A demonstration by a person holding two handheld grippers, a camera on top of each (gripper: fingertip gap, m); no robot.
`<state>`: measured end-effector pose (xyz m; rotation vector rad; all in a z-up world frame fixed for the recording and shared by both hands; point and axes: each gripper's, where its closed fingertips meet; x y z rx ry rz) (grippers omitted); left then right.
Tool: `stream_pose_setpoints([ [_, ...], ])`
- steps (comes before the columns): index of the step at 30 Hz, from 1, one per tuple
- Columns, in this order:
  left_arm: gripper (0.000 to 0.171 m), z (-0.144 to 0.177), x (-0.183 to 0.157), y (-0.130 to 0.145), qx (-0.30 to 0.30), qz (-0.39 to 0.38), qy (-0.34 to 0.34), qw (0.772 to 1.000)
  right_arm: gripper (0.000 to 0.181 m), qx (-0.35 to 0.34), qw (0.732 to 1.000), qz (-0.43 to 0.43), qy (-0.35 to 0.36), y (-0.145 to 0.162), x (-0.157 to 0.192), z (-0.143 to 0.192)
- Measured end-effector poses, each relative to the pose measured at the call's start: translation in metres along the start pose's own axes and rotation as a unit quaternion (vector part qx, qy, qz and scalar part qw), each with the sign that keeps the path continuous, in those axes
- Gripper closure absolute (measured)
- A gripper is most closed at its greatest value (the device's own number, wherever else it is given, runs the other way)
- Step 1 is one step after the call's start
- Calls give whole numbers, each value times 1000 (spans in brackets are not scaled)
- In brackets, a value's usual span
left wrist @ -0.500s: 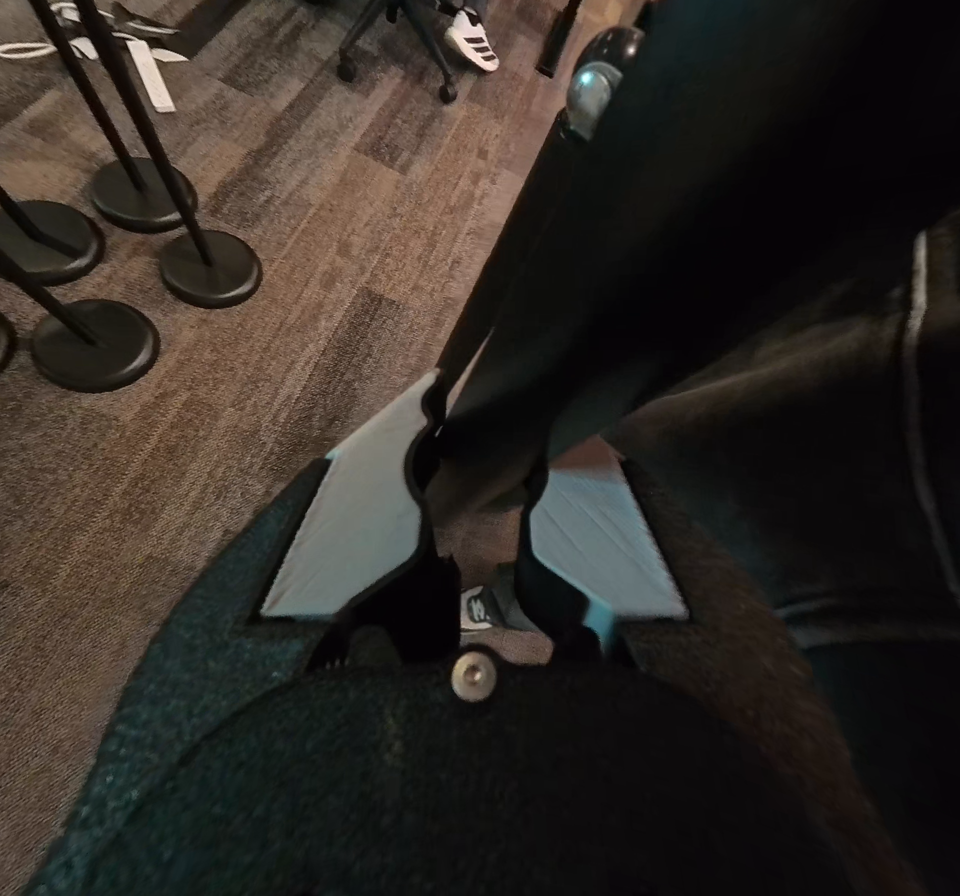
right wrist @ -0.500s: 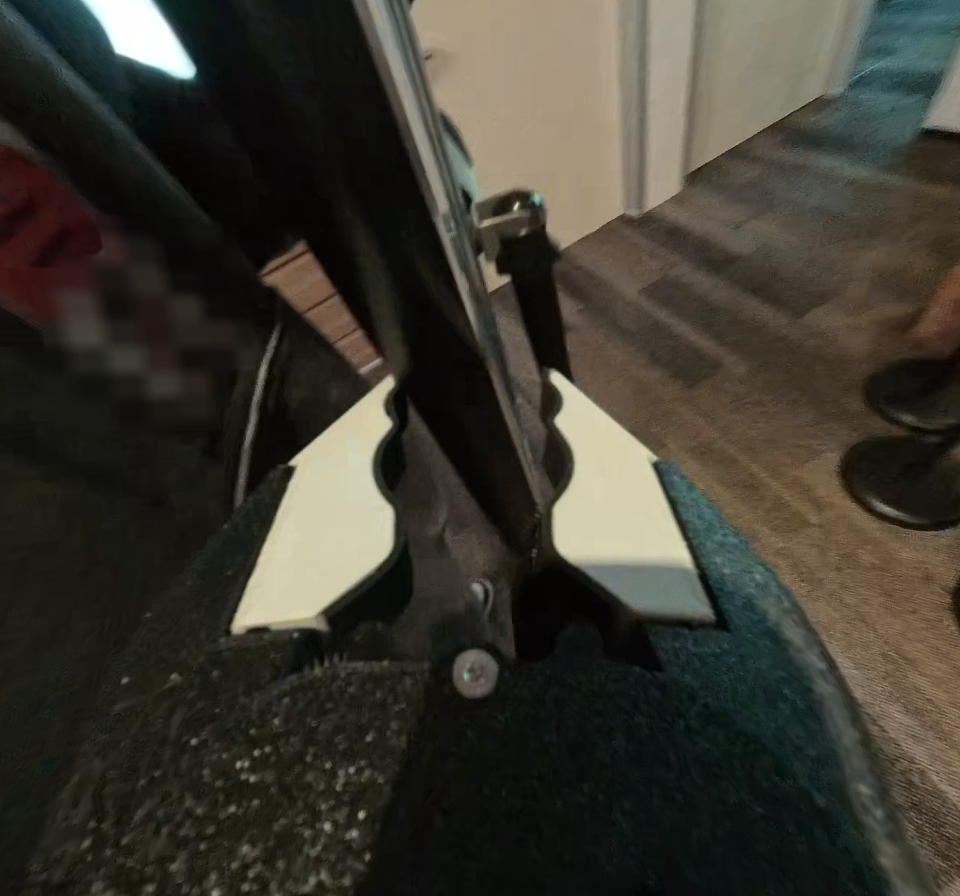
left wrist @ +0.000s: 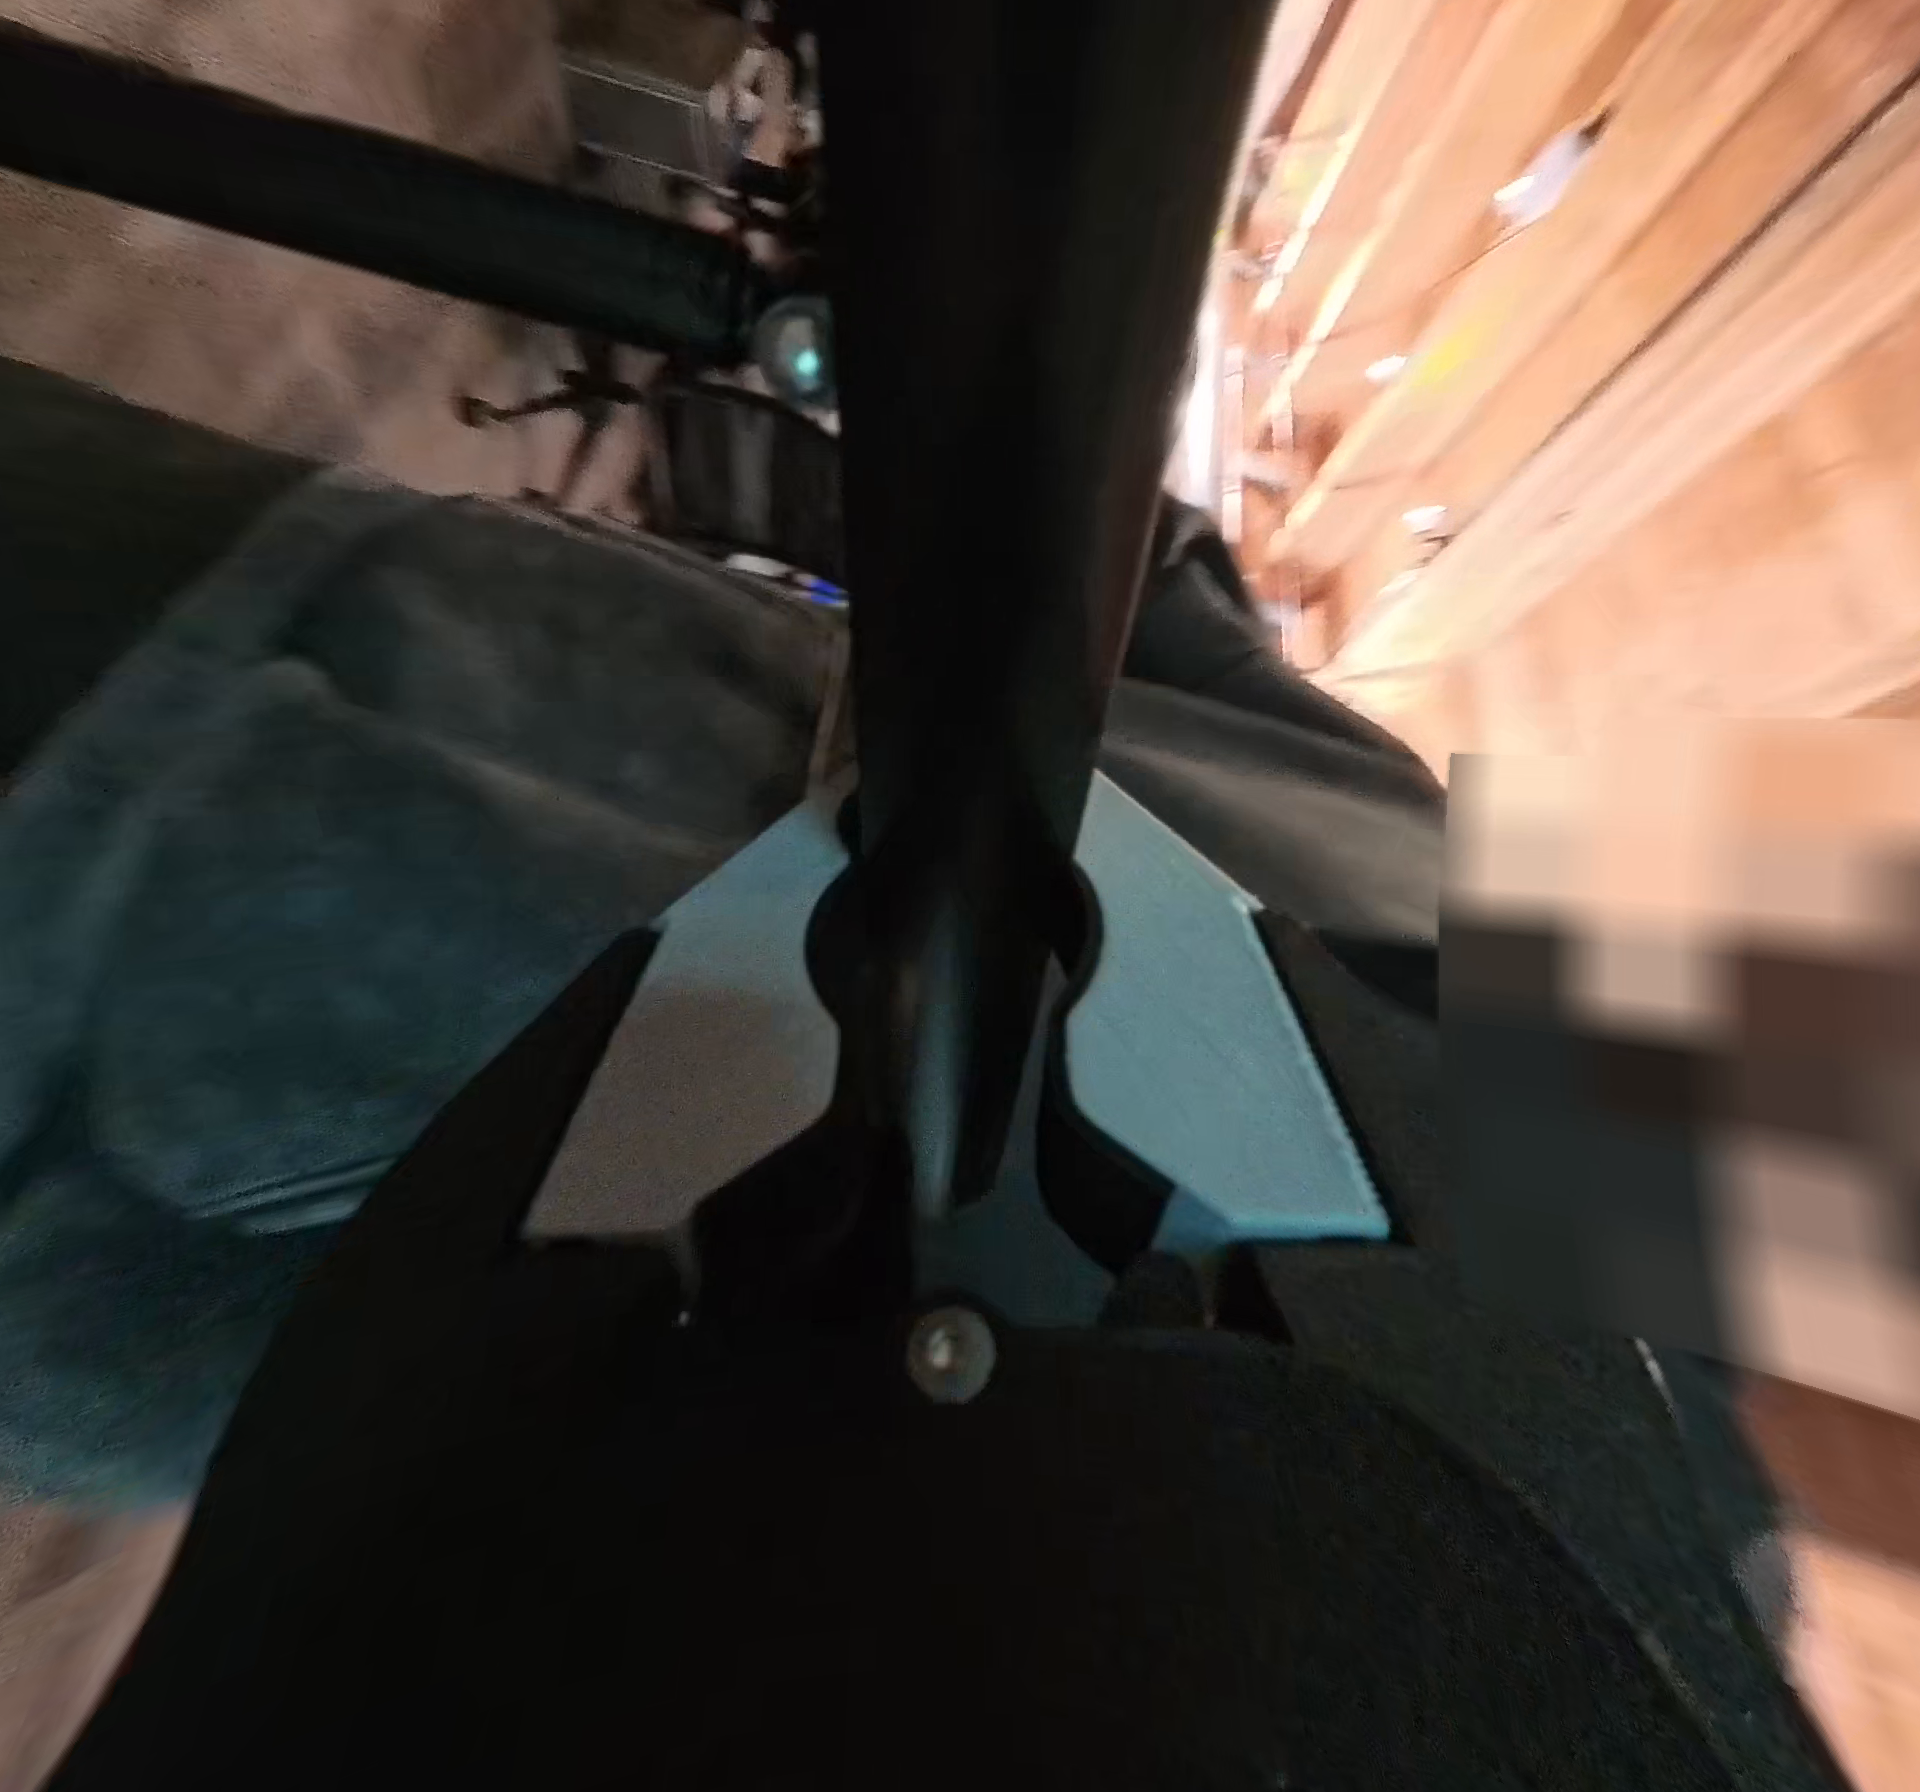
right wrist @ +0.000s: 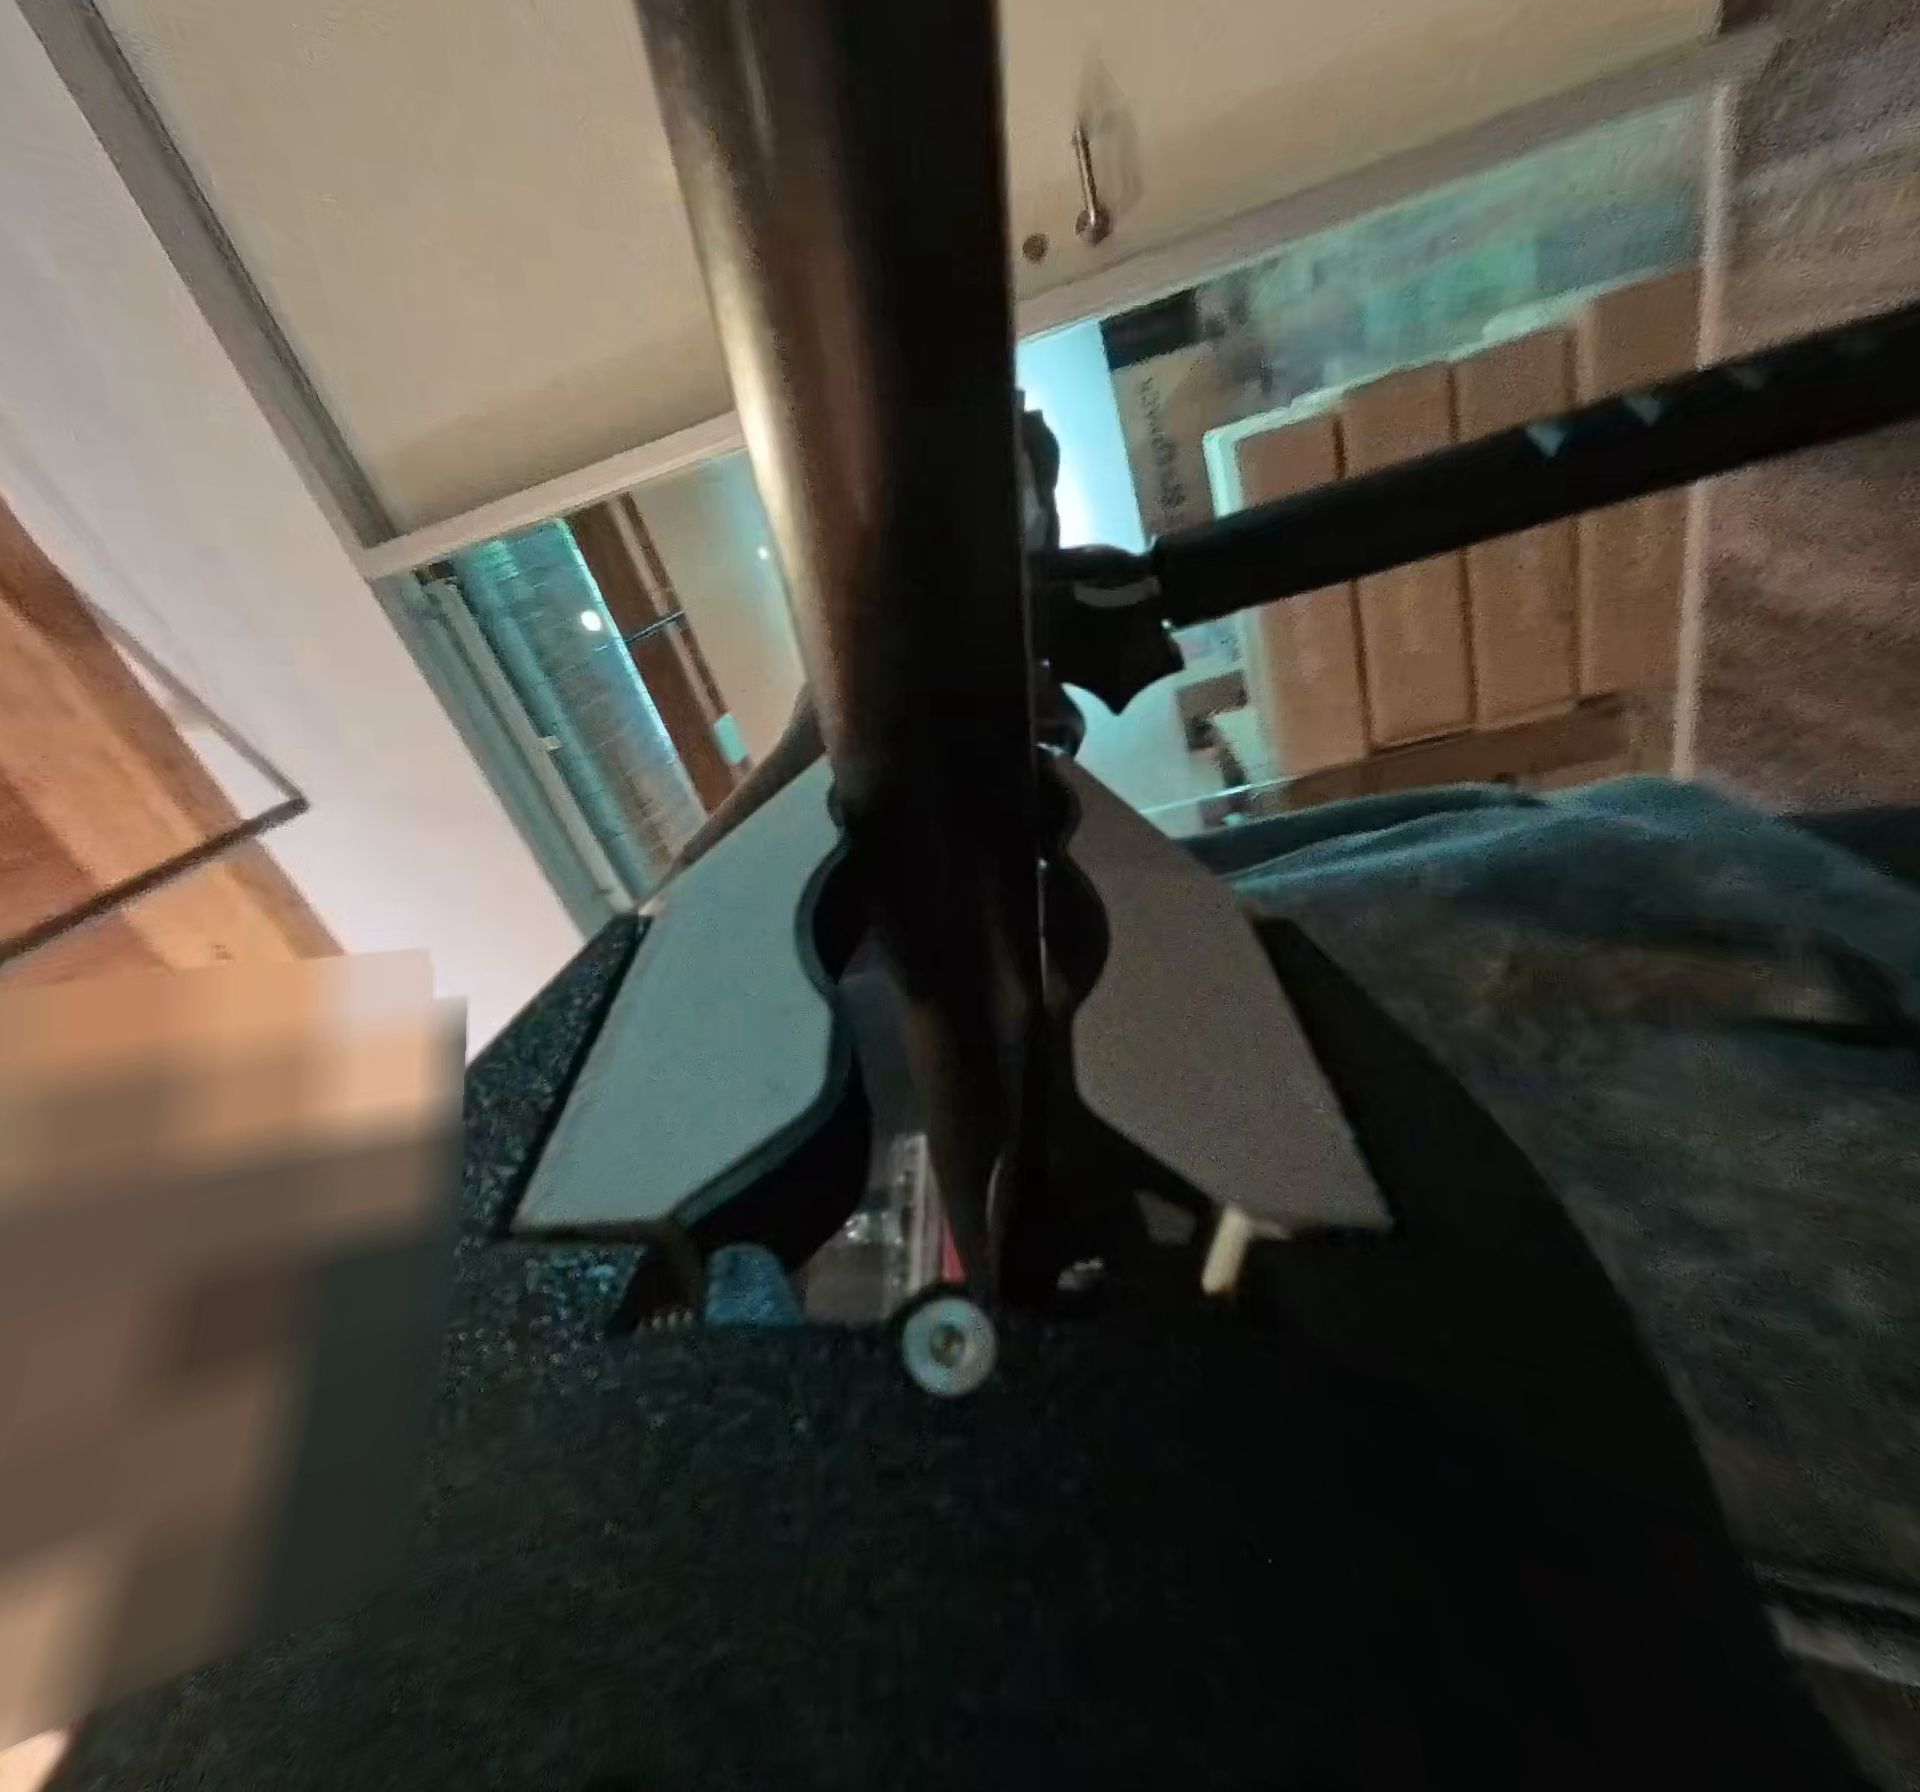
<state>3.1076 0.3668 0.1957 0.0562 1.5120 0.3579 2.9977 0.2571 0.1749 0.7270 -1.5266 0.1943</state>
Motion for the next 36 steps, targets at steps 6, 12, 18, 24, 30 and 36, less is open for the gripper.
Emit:
stream_pose_setpoints([
  [6,144,5,-6,-15,5,-13,15,1000,153,9,999,37,1,-8,-2,4],
  [12,144,-6,-8,-9,-22,-28,47,998,119,-80,810,502,291,14,30,74],
  [18,138,-5,-13,-16,-49,-21,91,994,105,98,580,701,402,149,28,-43],
  [24,139,-8,-16,-20,-62,-14,106,992,156,205,300,738,568,123,-31,-76],
  [30,90,24,5,-23,-111,-108,88,984,164,262,444,664,542,122,8,-77],
  [36,94,76,36,-24,-236,-121,131,955,164,347,698,470,413,67,79,-62],
])
Point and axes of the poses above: each gripper's, where its closed fingertips meet, z back along the fingers, y out of its underside, x = y × z across the jaws, and after that the axes turned 4 degrees about -y, right-handed
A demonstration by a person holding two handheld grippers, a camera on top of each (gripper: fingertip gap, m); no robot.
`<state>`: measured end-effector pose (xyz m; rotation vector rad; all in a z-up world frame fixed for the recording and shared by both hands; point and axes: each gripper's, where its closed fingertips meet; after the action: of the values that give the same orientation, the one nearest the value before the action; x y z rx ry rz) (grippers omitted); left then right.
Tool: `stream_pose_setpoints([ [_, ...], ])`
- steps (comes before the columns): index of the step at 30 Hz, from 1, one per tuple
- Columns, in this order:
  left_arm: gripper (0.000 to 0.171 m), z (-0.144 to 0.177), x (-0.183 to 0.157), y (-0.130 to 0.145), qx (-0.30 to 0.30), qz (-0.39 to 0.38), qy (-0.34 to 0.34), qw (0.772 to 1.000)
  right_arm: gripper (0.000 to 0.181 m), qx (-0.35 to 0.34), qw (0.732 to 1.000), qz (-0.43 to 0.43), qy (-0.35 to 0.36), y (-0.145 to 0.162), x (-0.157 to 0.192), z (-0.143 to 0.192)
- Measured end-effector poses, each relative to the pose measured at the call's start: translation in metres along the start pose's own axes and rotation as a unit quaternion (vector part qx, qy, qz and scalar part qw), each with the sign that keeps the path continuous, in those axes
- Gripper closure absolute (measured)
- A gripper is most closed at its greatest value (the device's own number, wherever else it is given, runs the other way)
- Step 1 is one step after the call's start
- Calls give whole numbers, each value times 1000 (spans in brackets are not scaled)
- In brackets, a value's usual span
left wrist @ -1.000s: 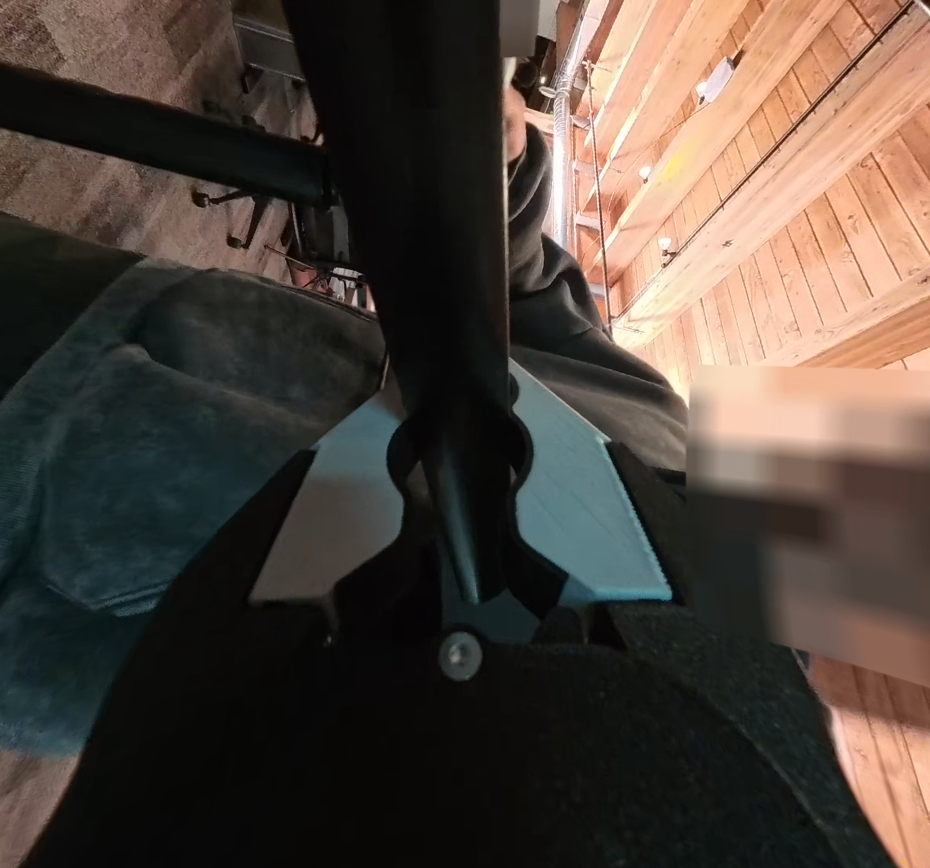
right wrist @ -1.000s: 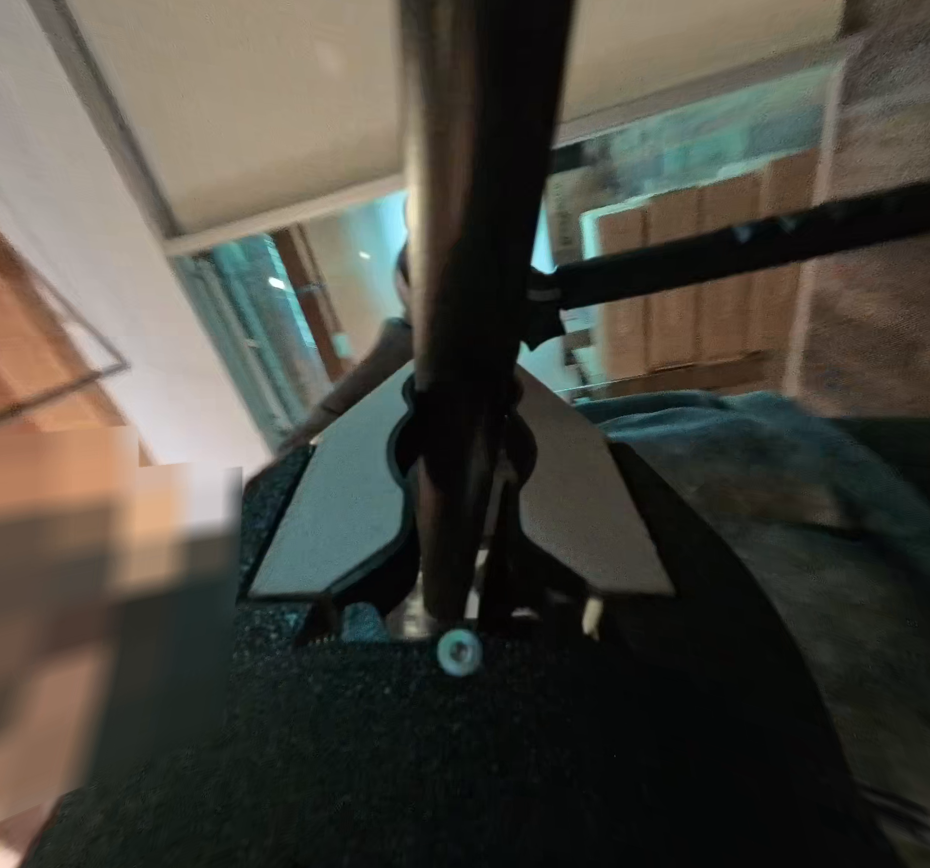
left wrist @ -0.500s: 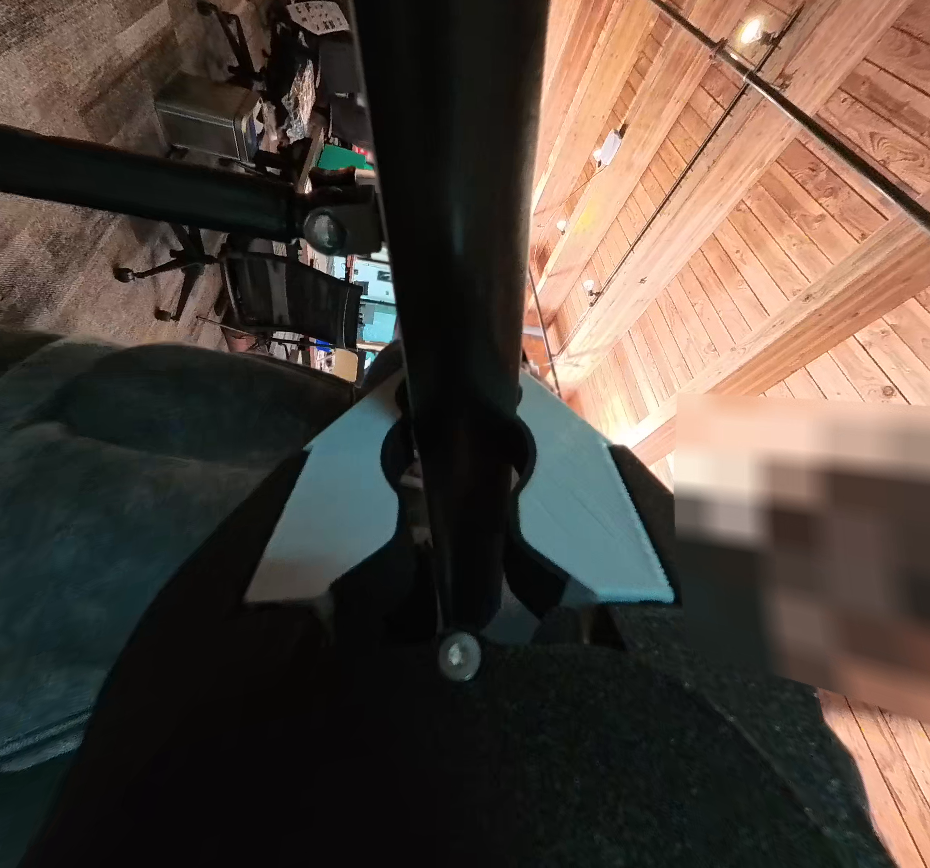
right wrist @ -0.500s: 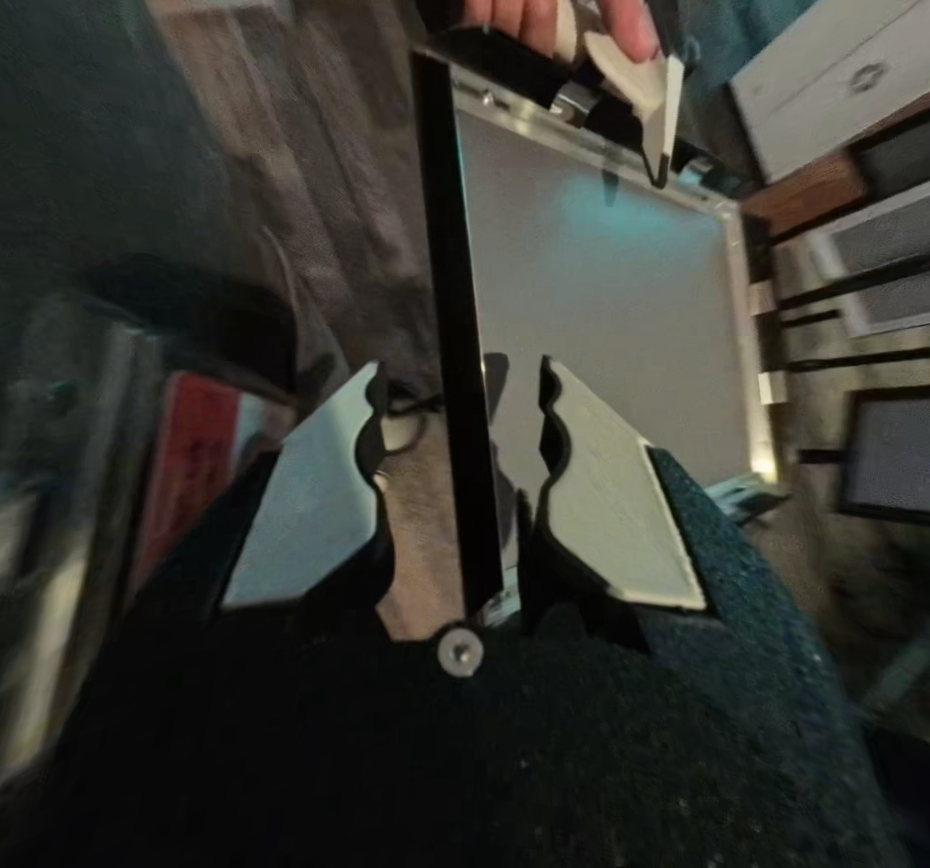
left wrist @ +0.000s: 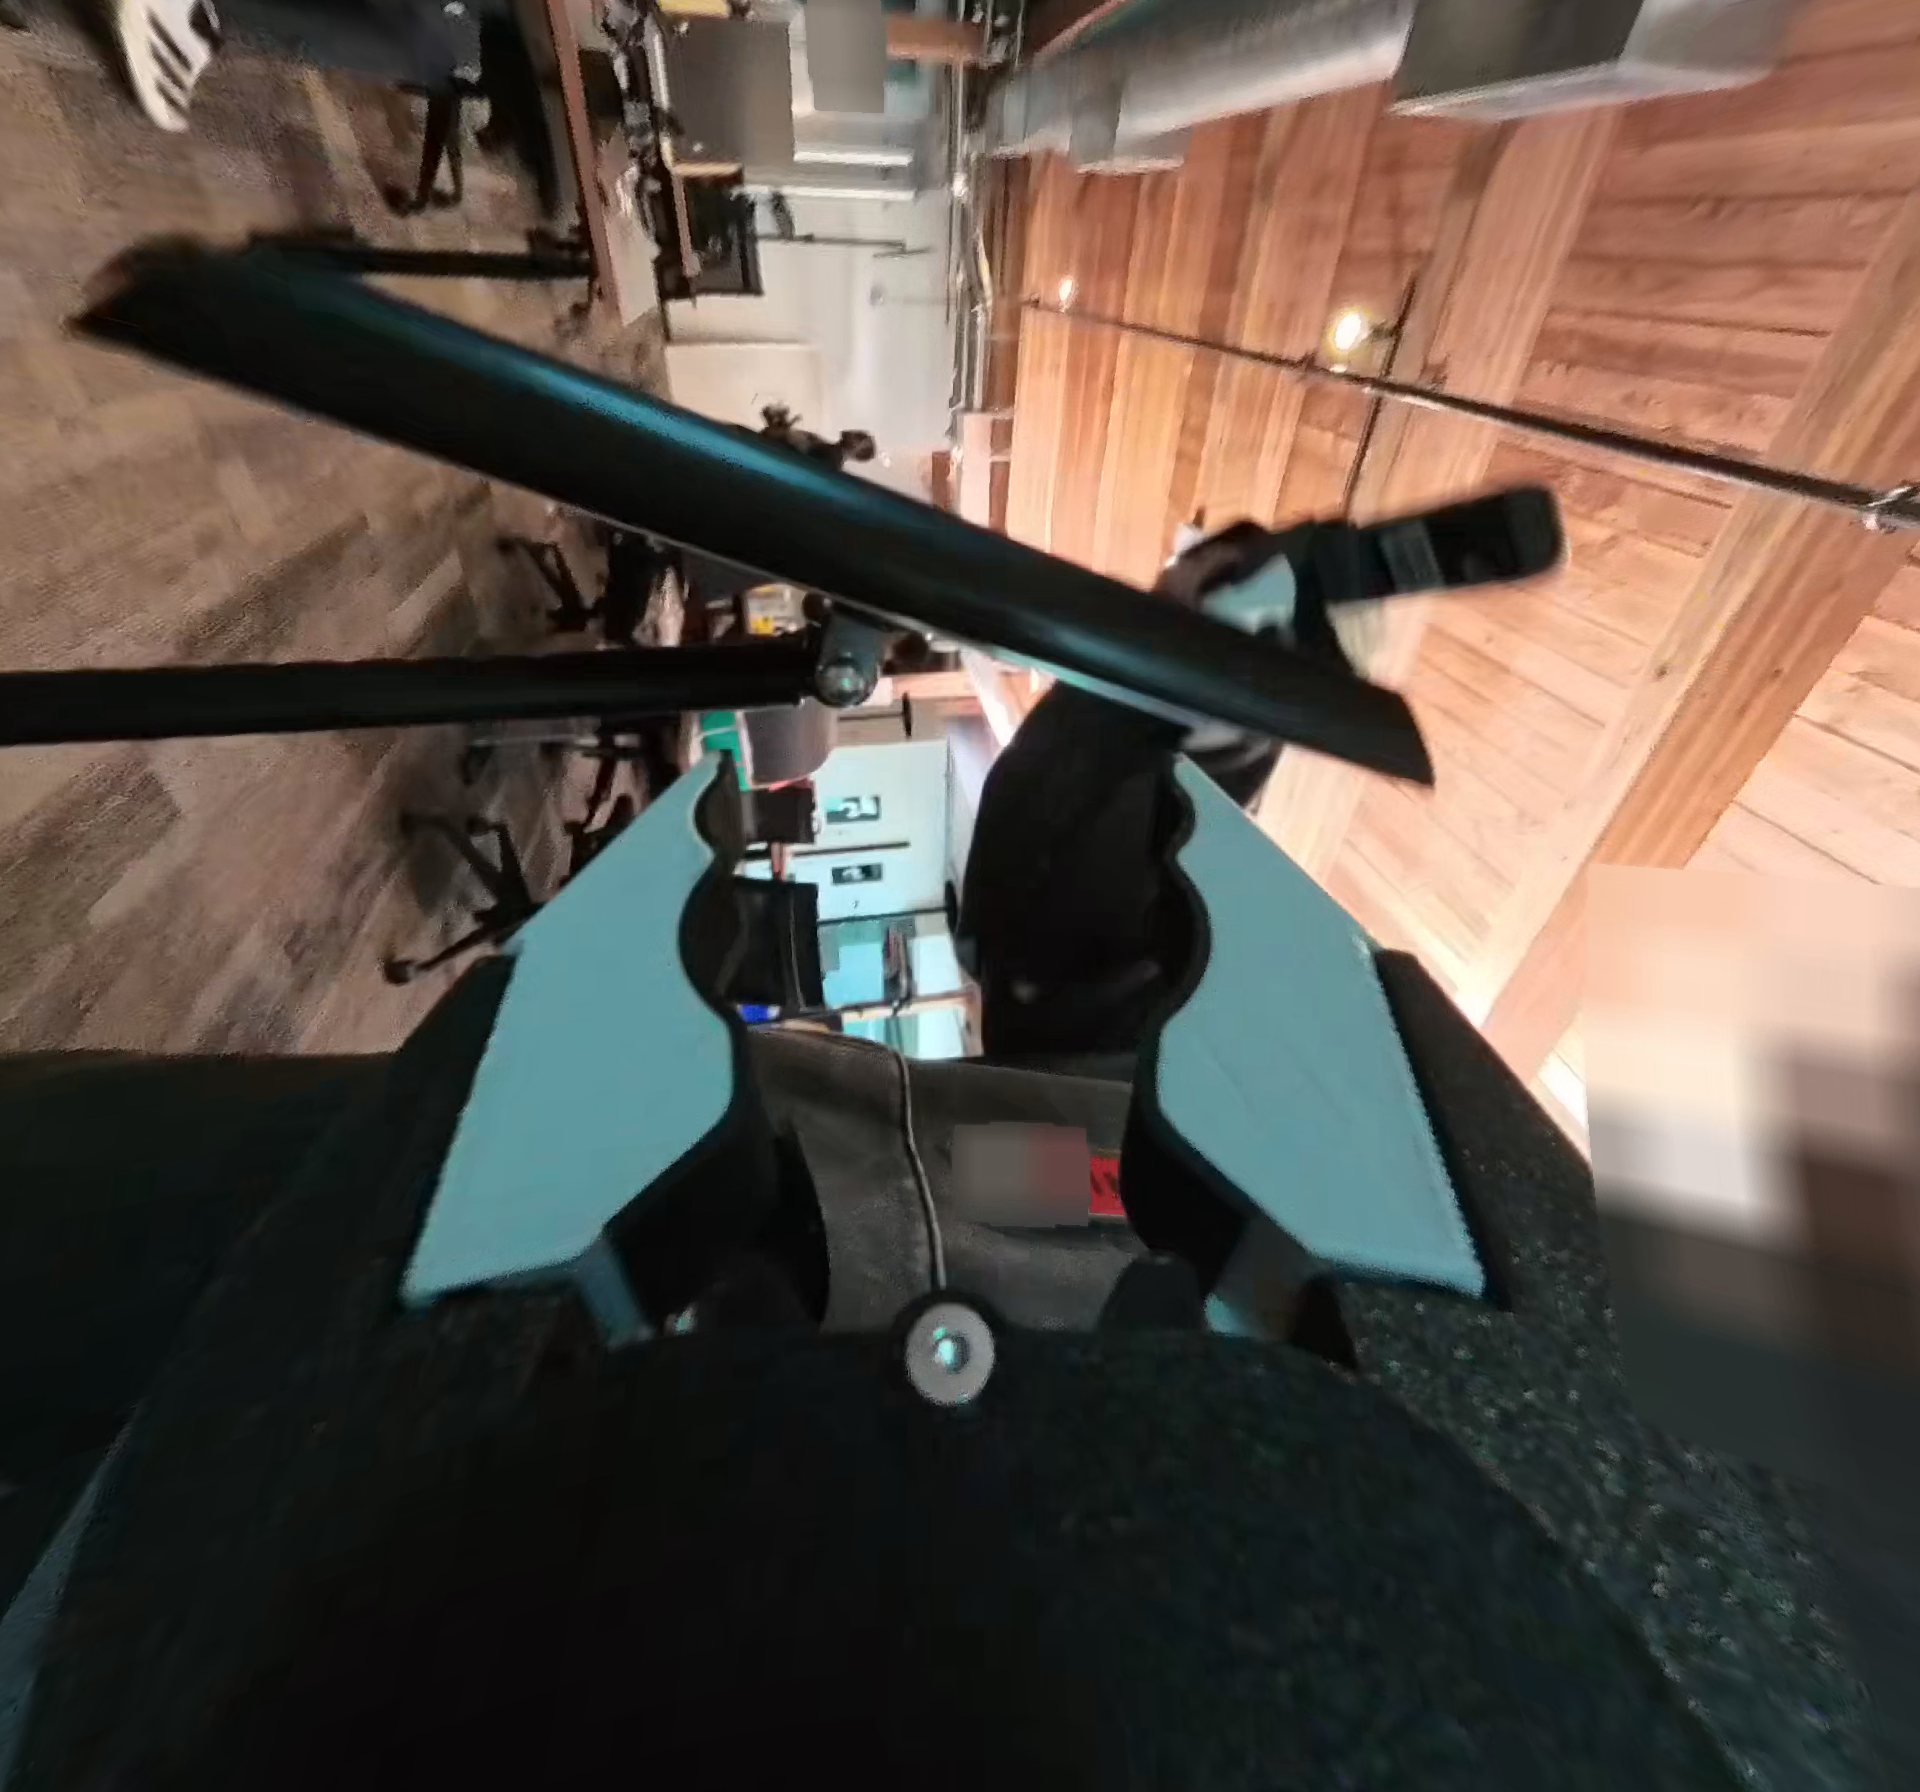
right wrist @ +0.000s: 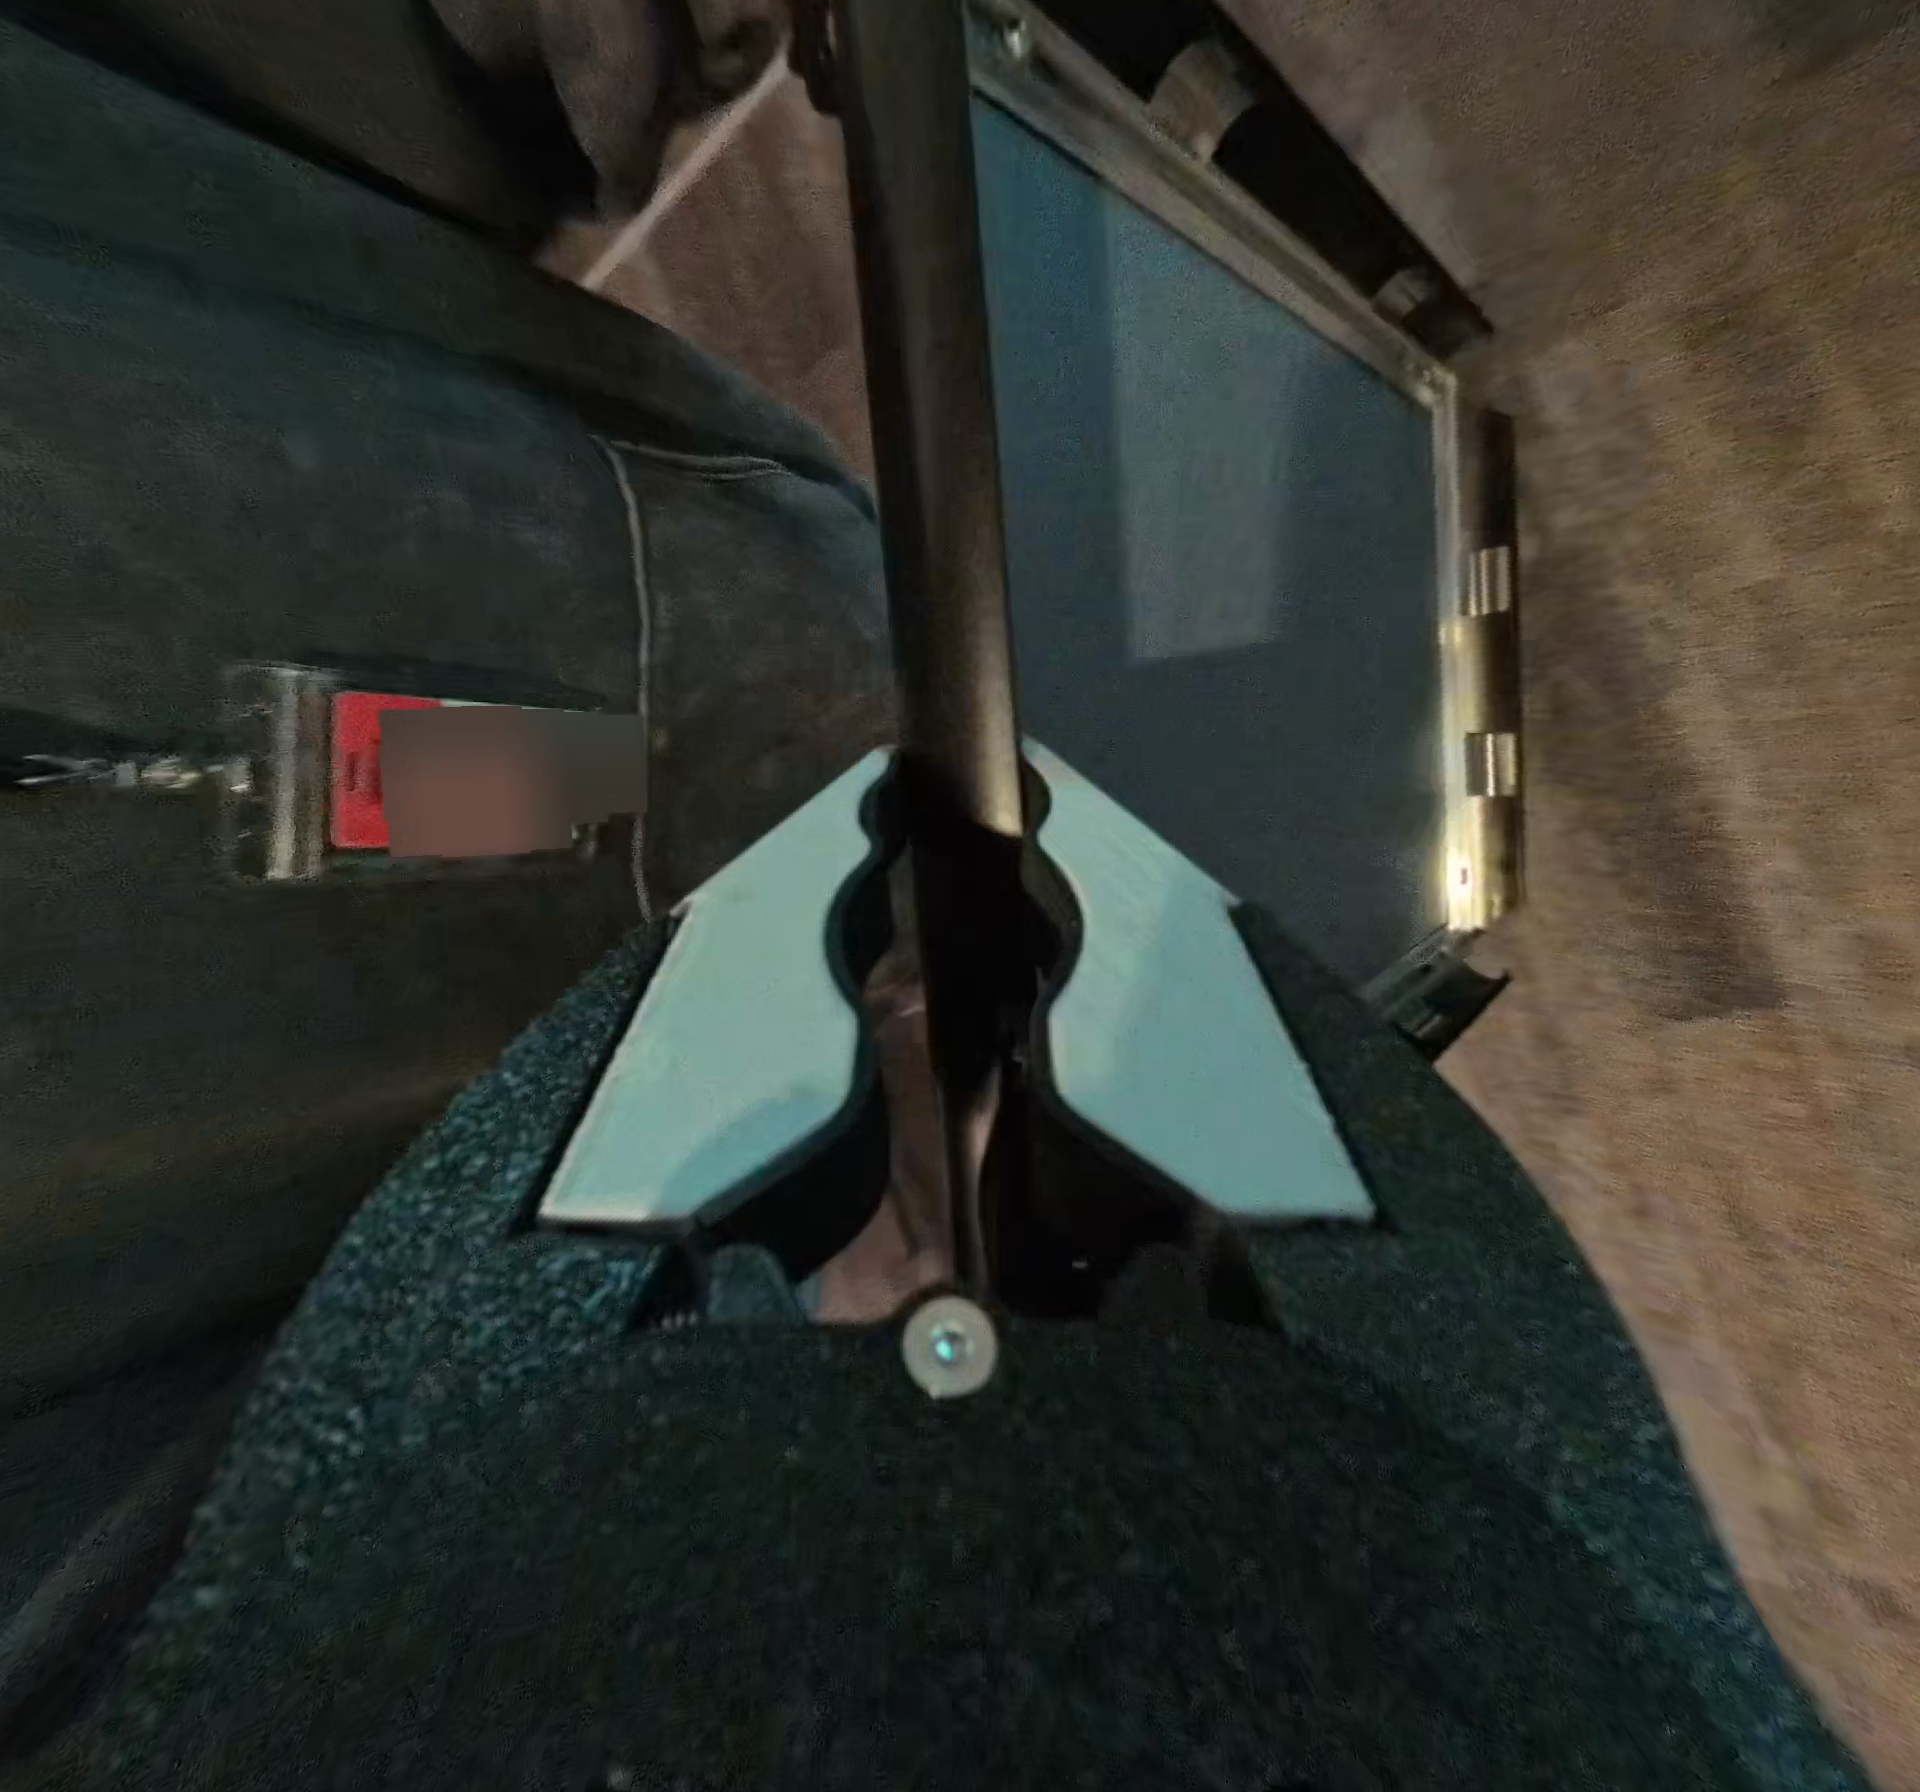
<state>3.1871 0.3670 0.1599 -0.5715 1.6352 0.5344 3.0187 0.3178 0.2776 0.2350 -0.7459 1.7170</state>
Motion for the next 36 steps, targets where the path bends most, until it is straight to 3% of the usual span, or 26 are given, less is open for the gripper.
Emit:
stream_pose_setpoints([
  [4,95,-4,9,30,-8,3,23,1000,164,19,987,-86,-135,-15,-35,18],
  [7,95,-11,16,54,-6,14,34,999,165,38,983,-92,-154,-19,-41,18],
  [10,95,-14,25,65,-13,31,43,999,164,44,988,-73,-127,-23,-41,17],
  [14,88,-4,31,56,-67,7,33,997,164,33,999,17,0,-18,-11,-3],
  [16,86,4,28,44,-108,-33,21,993,162,-11,993,76,92,-15,11,-23],
  [21,74,-1,11,37,-75,-25,52,995,163,-64,926,194,318,25,36,-79],
  [24,75,-16,8,28,-37,-30,42,998,163,-93,885,215,402,32,38,-107],
  [26,75,-26,1,18,-17,-48,32,998,164,-69,855,247,451,35,39,-124],
  [29,75,-42,-19,1,15,-79,27,996,162,-18,818,306,487,43,32,-149],
  [31,90,-57,-18,4,71,-111,-17,991,161,0,810,311,497,49,27,-156],
  [33,110,-69,-18,15,126,-139,-48,981,161,-23,819,295,491,47,30,-153],
  [35,130,-77,-22,22,153,-151,-59,975,157,-63,845,257,466,45,36,-145],
  [36,134,-78,-20,21,155,-155,-75,973,143,-86,856,222,459,45,37,-134],
])
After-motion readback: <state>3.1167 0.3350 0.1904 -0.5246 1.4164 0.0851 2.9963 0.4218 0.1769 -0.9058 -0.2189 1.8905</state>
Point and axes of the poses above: each gripper's, where its closed fingertips meet, z back along the fingers, y out of its underside, x = y × z across the jaws, and after that the axes turned 4 degrees about -y, right-handed
